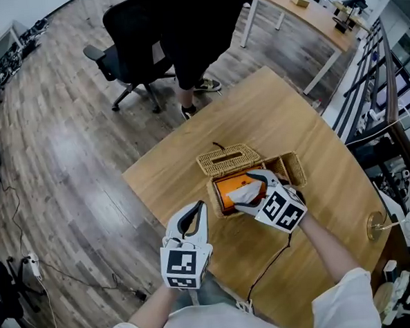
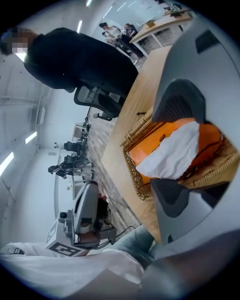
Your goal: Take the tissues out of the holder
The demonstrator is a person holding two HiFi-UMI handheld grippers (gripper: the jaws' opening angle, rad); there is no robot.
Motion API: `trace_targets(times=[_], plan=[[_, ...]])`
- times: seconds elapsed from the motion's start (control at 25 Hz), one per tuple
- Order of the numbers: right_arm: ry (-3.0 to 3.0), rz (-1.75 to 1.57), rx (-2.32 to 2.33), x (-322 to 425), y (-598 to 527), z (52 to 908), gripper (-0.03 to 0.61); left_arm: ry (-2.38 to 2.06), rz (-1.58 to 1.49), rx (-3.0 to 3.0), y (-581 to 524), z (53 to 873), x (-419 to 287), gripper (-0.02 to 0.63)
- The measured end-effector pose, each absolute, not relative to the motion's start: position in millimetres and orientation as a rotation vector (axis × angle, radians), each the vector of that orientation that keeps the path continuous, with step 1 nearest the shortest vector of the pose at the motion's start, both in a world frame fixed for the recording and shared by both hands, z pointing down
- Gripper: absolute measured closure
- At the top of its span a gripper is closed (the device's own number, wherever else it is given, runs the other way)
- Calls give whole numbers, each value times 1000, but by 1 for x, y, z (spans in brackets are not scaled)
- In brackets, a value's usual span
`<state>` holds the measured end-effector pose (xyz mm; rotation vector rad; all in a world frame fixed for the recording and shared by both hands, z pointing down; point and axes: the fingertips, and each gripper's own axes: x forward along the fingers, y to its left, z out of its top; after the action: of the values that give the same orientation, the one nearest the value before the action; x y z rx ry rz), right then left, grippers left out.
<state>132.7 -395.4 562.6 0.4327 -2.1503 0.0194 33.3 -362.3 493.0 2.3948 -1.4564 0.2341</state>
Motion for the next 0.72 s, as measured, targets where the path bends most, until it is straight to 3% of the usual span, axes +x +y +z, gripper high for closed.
trace_targets(times=[0.36,0.72], plan=[[-2118,155,377,127,-400,588,234,-1456,260,2373,-377,505,26,603],[-2089,179,410,130,-394,586,377,-1416,271,2388,-384,506,34,604]])
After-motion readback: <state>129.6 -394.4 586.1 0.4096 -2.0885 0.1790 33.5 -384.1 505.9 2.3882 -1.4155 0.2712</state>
